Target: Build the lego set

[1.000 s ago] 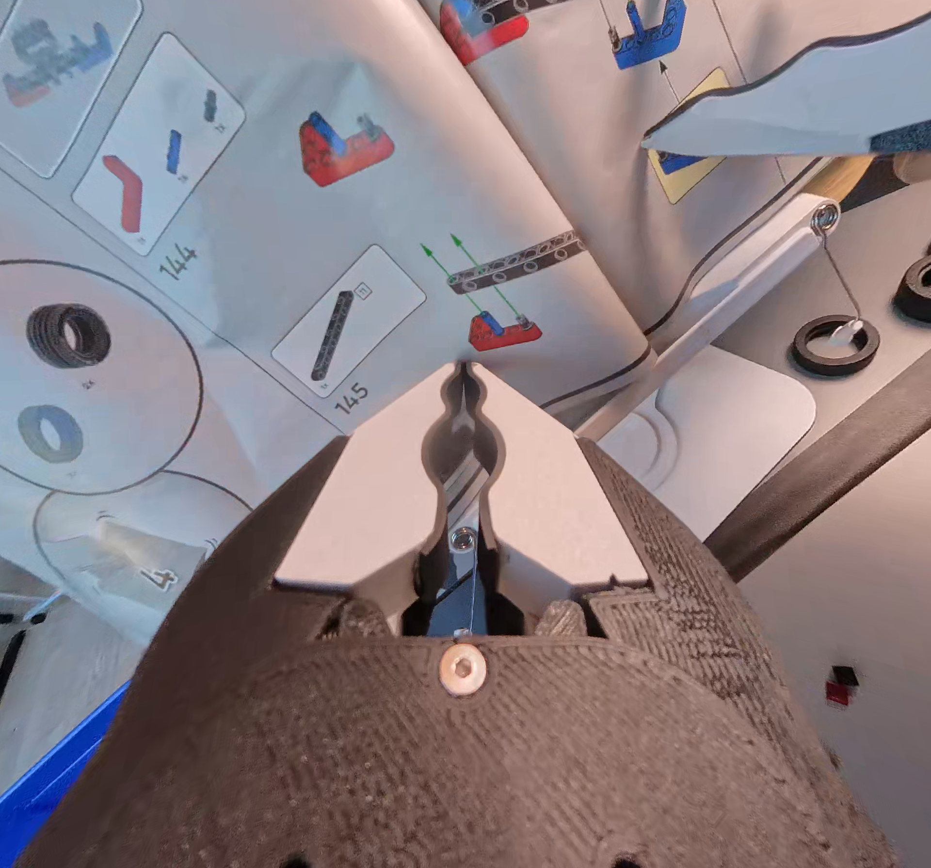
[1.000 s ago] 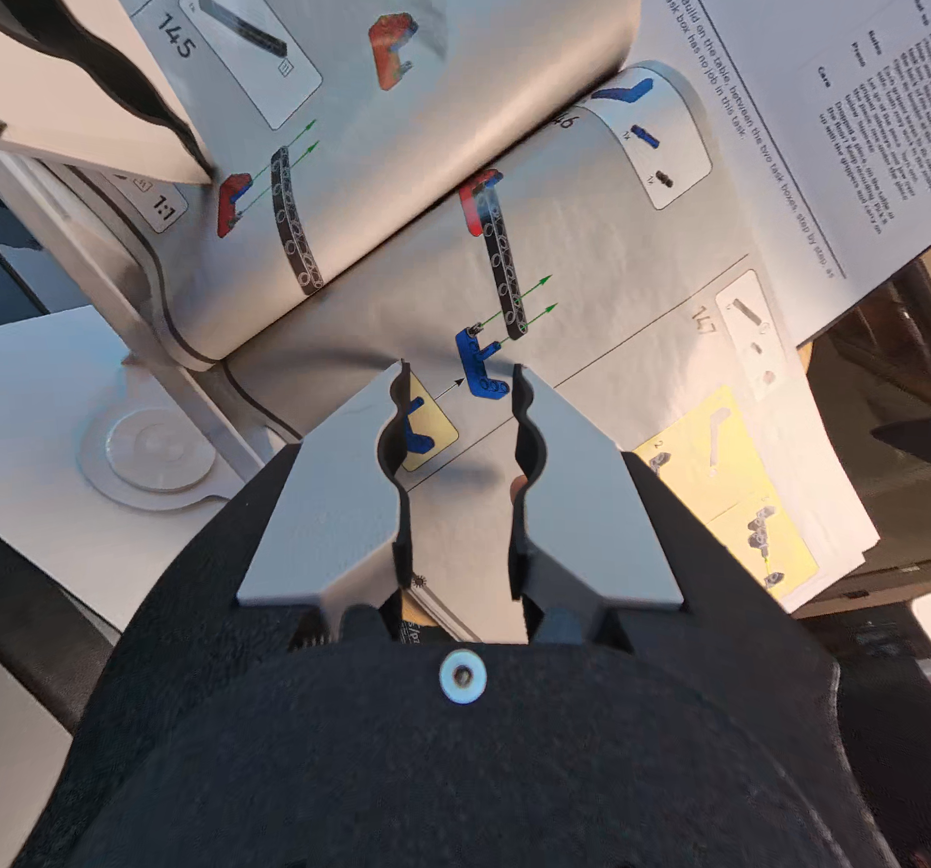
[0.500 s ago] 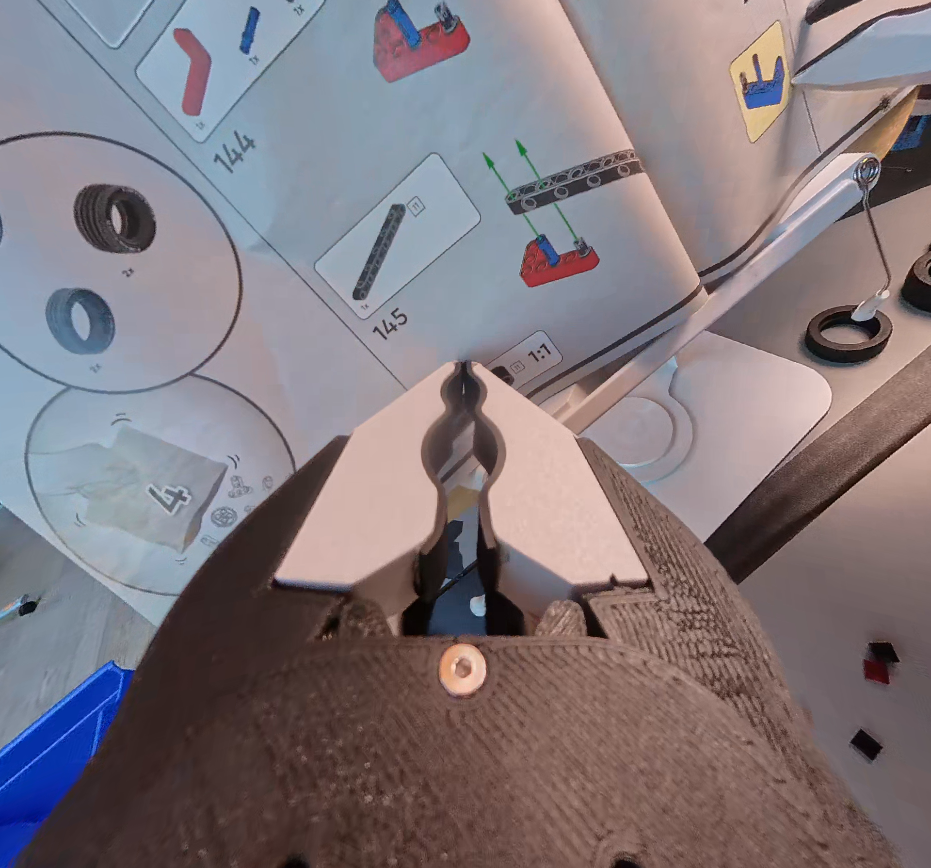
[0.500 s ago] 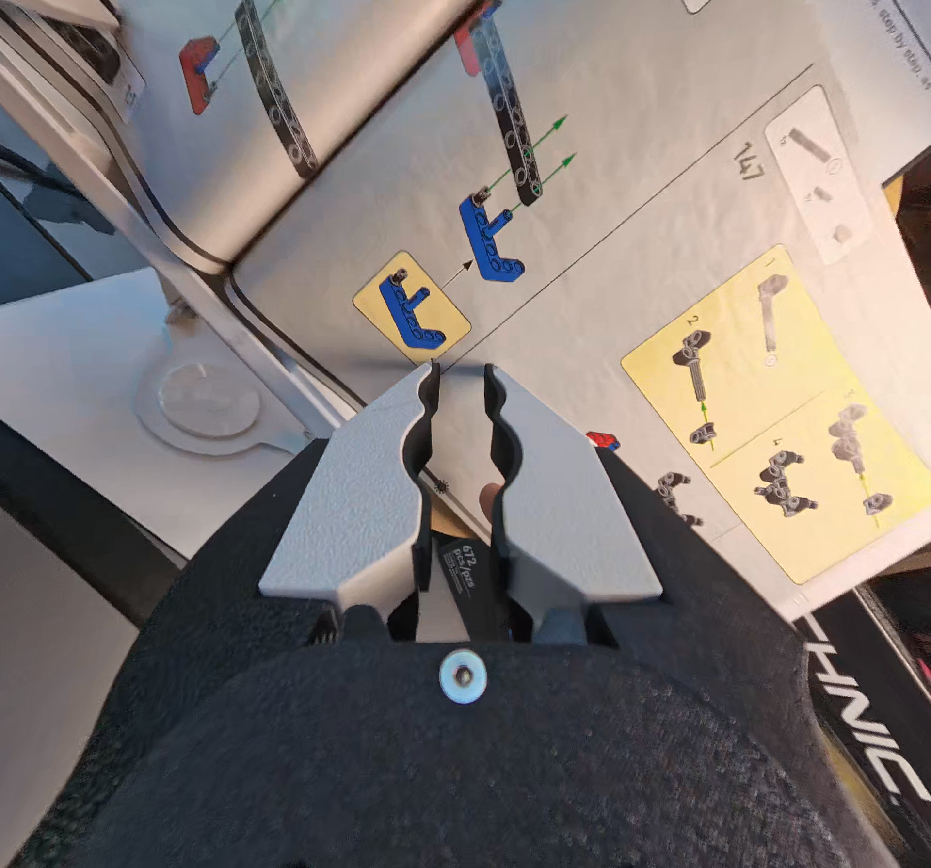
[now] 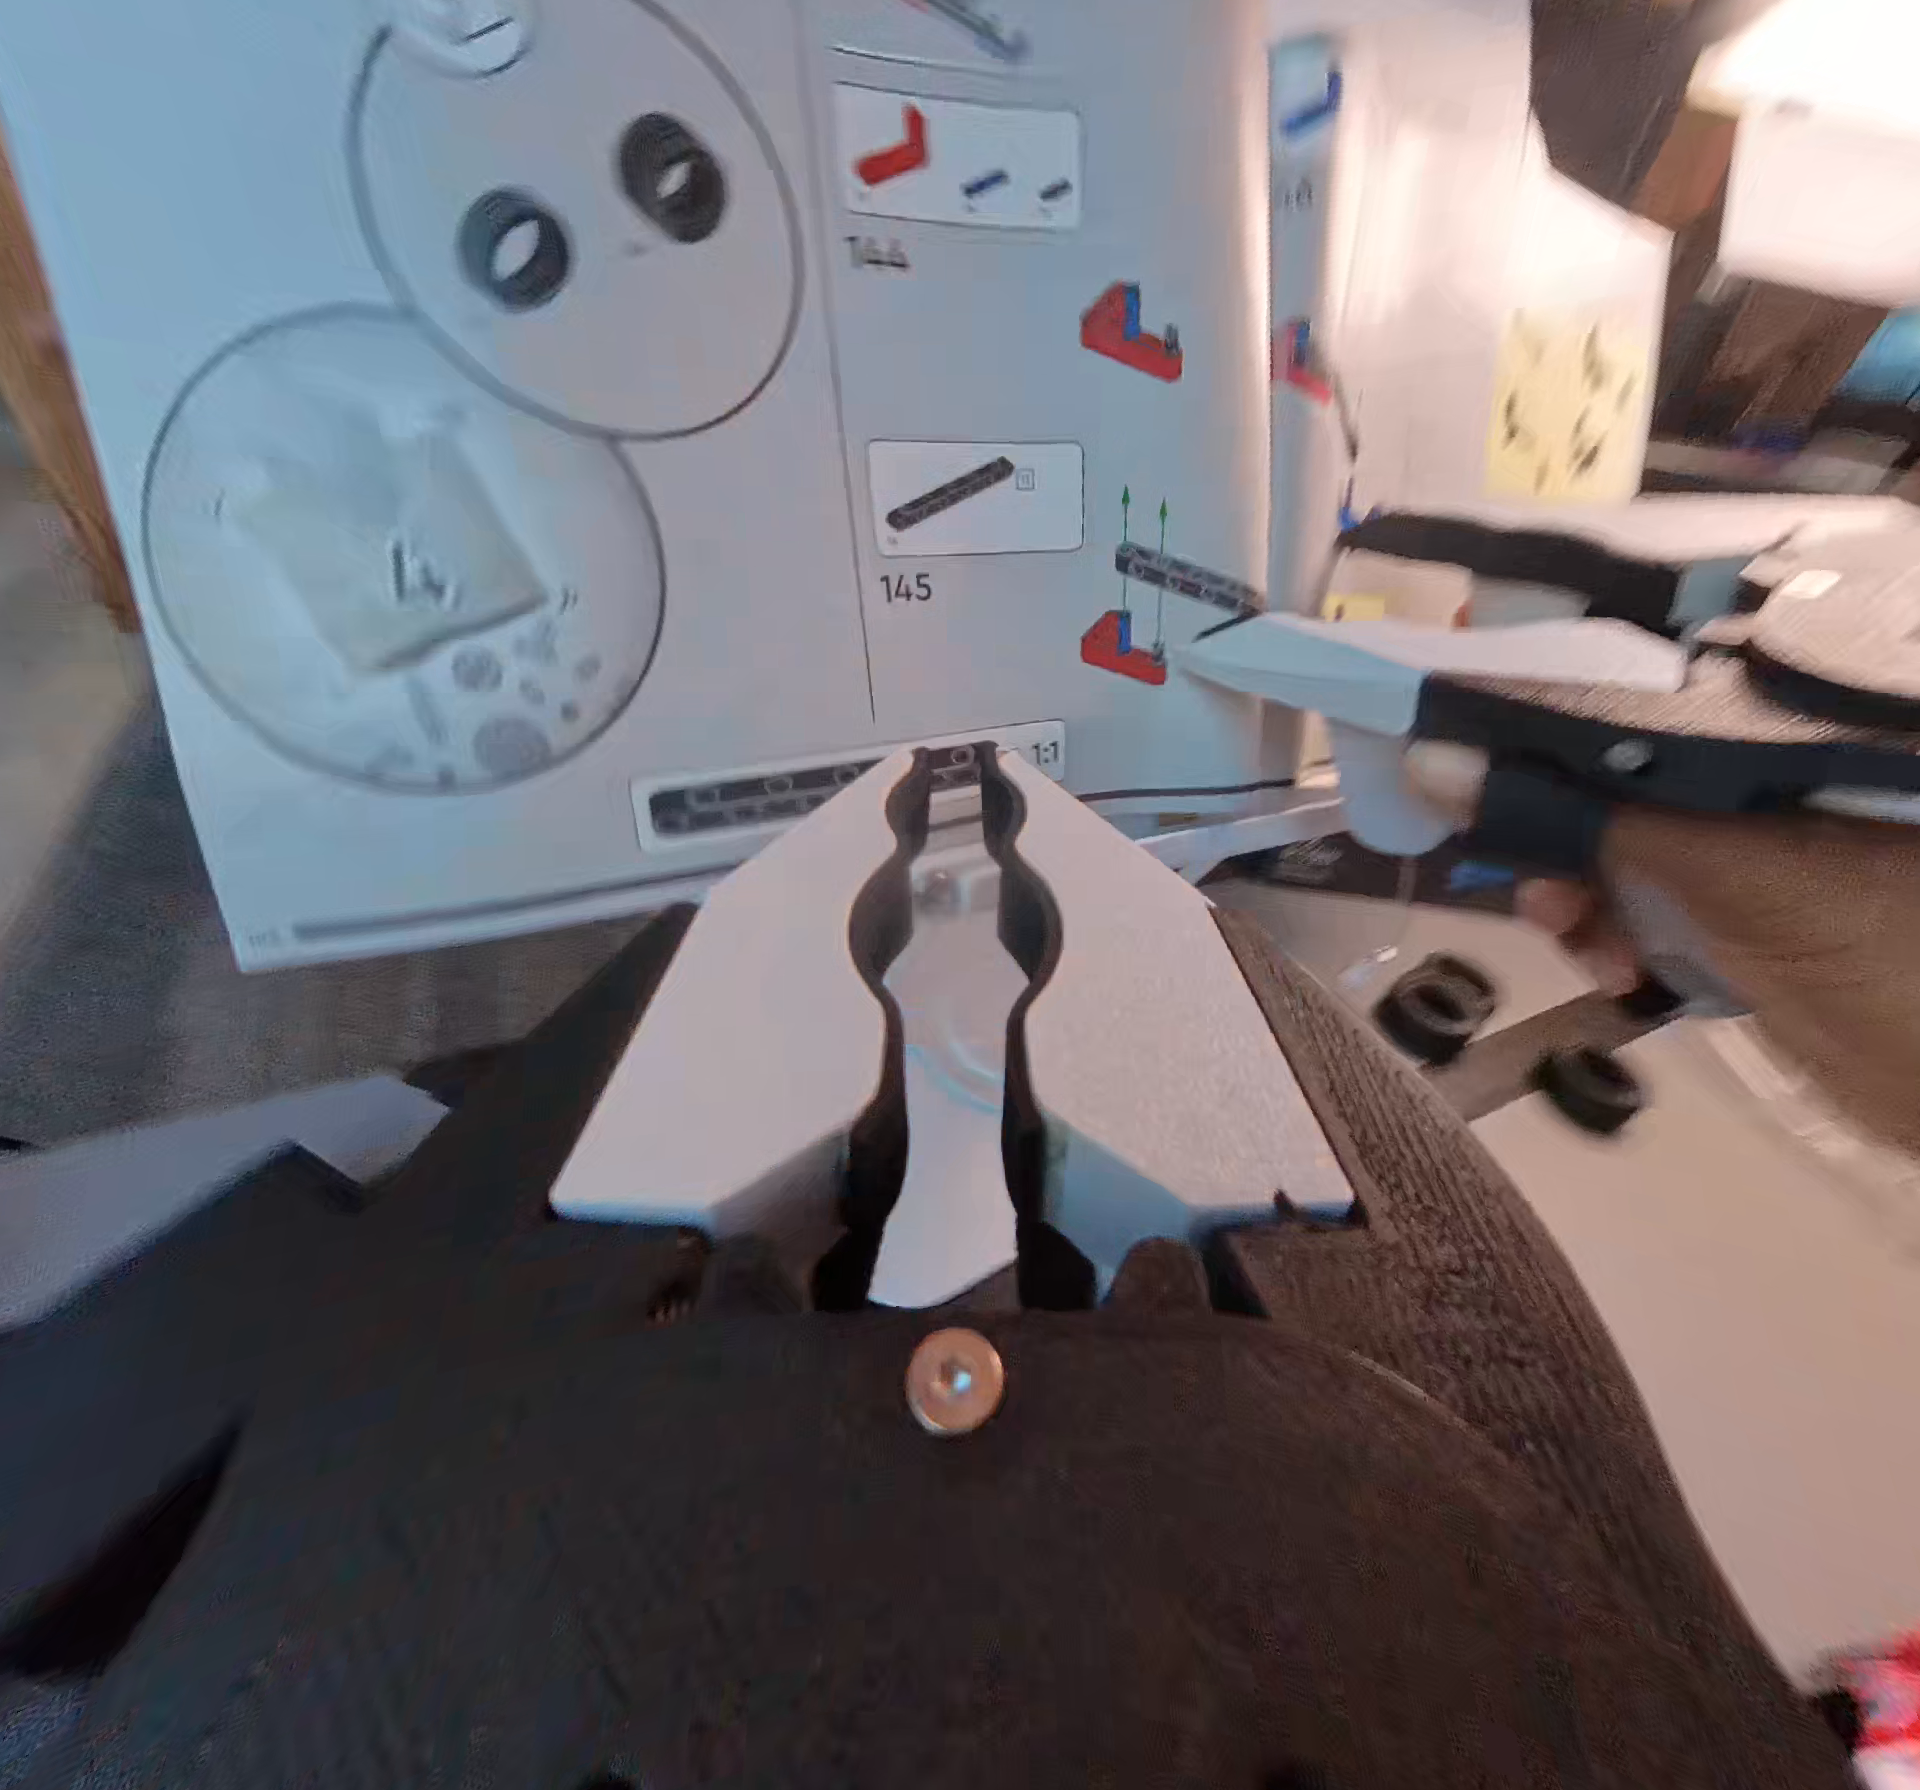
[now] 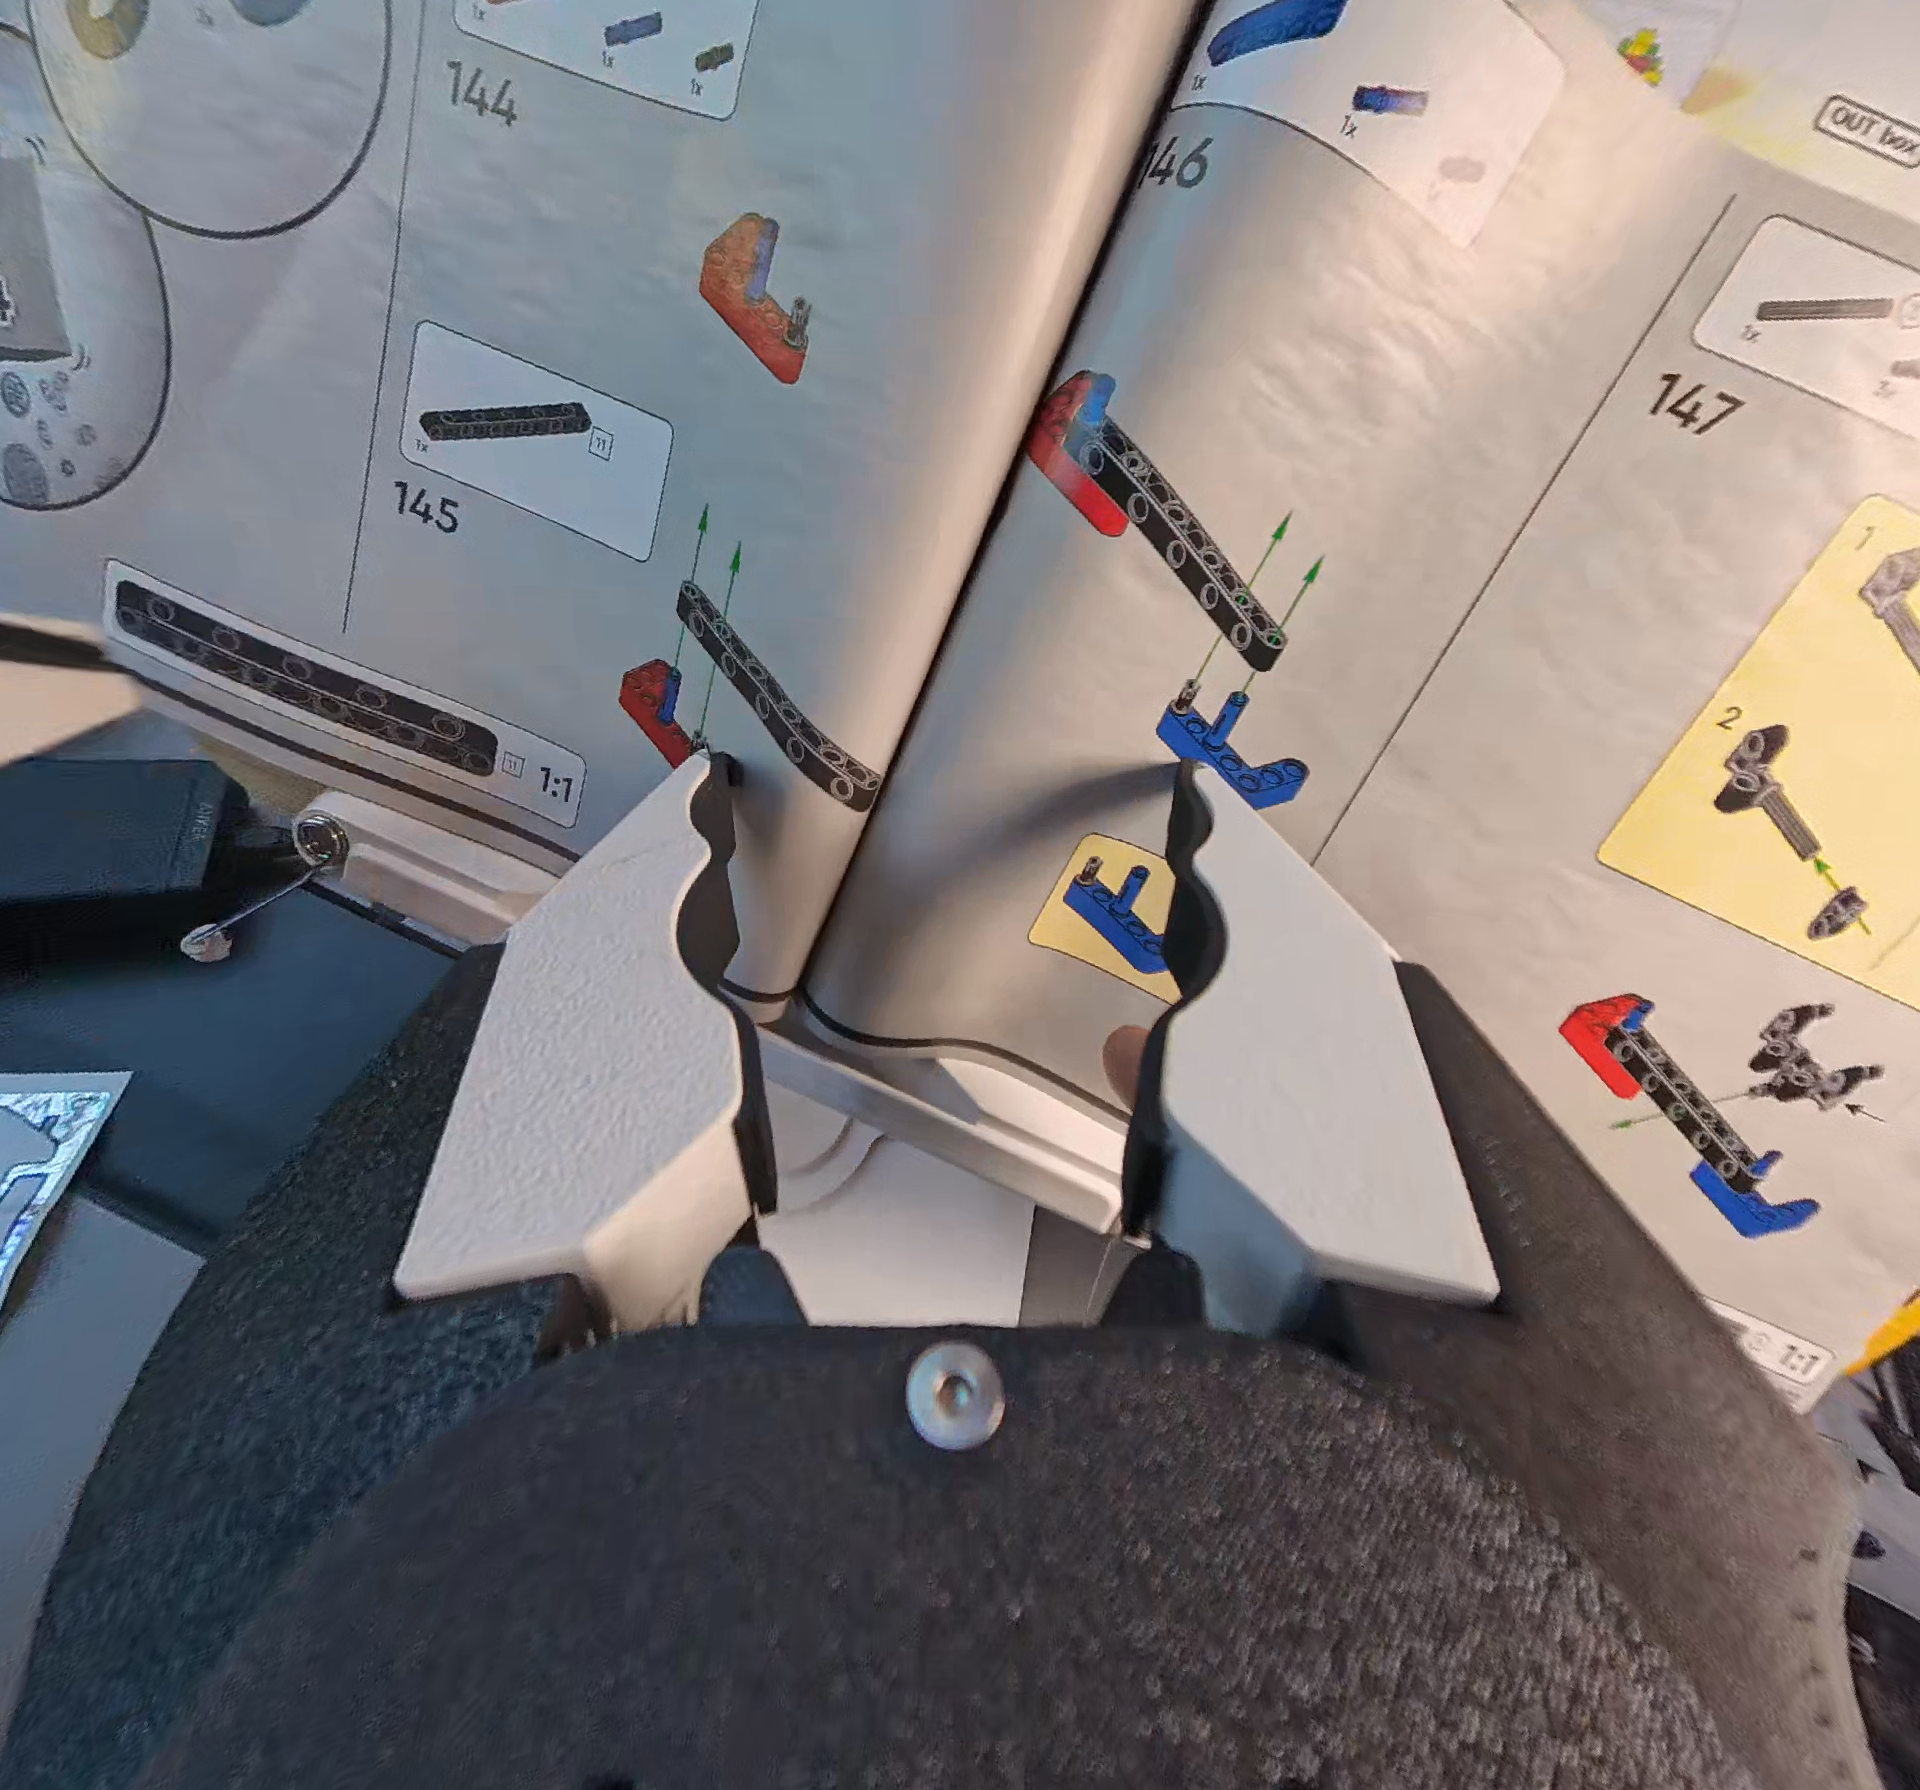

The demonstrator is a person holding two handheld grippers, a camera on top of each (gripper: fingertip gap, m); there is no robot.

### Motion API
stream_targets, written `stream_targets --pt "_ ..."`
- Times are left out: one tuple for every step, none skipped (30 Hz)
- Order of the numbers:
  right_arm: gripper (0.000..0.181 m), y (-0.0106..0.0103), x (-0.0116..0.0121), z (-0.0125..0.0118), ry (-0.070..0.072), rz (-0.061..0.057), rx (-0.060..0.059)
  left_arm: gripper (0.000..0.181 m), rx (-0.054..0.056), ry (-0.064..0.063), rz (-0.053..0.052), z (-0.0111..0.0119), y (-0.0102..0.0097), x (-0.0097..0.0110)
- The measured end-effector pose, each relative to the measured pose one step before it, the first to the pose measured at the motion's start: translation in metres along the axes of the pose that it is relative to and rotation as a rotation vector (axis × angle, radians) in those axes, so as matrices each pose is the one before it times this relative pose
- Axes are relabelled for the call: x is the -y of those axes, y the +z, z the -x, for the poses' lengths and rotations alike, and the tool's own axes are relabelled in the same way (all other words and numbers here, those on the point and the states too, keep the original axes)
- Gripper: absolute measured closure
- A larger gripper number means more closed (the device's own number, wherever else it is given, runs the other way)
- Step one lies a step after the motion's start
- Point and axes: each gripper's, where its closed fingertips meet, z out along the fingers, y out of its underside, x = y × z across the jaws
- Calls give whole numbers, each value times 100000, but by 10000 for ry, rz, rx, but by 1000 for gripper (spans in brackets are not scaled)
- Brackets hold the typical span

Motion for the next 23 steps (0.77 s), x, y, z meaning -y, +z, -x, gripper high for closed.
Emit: stream_targets --pt "99 -30 -7 25 -50 -72 -24 168 -275 -1777 -359 179 -1227 -349" --pt "99 -31 -6 3 -26 -64 0 154 -128 -1602 -85 467 -920 -963" --pt "99 3 3 6 -8 -41 -2 143 256 -1474 3 1244 -646 -1282" --pt "99 7 2 11 -19 -10 -28 132 354 -1454 -66 1584 -423 -1262" --pt "99 42 11 37 -22 7 -38 121 -21 -1601 -96 1140 -141 -1130" --pt "100 46 22 61 -22 18 -25 111 -342 -1621 -26 597 197 -987" --pt "100 52 19 52 -20 16 -17 100 -419 -1365 7 393 503 -706" --pt "100 16 9 19 -16 8 -14 90 -192 -905 -75 622 730 -243" --pt "99 -6 -11 4 -12 2 1 92 -103 -455 -167 693 859 338" --pt "100 -21 -8 7 -7 -26 16 106 -126 -480 -220 692 721 725" --pt "100 -34 -18 10 -27 1 19 142 -505 -772 -509 -39 235 1186" --pt "100 -28 -14 6 -21 51 35 176 -1150 -430 -745 -1580 -299 1487" --pt "100 -15 -10 36 -6 70 66 181 -597 497 -422 -1784 -156 853" --pt "100 12 -32 22 10 72 57 181 244 1459 -78 -1280 142 204" --pt "99 6 -11 3 7 22 60 181 82 1636 127 -1854 328 41" --pt "99 -11 -26 -10 -24 -4 44 181 155 1693 481 -1840 611 -183" --pt "100 14 -59 -12 -67 -26 43 181 47 1994 844 -1864 994 -525" --pt "101 24 -66 49 5 -54 75 181 -104 2289 1145 -1740 1367 -833" --pt "102 54 -81 37 39 -57 60 181 -142 2298 1271 -1460 1470 -868" --pt "104 38 -57 -25 66 -54 30 181 -37 2141 1114 -1158 1286 -663" --pt "104 -1 13 -63 42 -53 6 181 -252 1968 1001 -1368 1176 -710" --pt "104 -5 -19 -1 48 -13 29 181 -403 1832 991 -1460 1019 -915" --pt "105 8 -153 -45 -20 67 -29 181 294 1598 478 -290 440 -230"
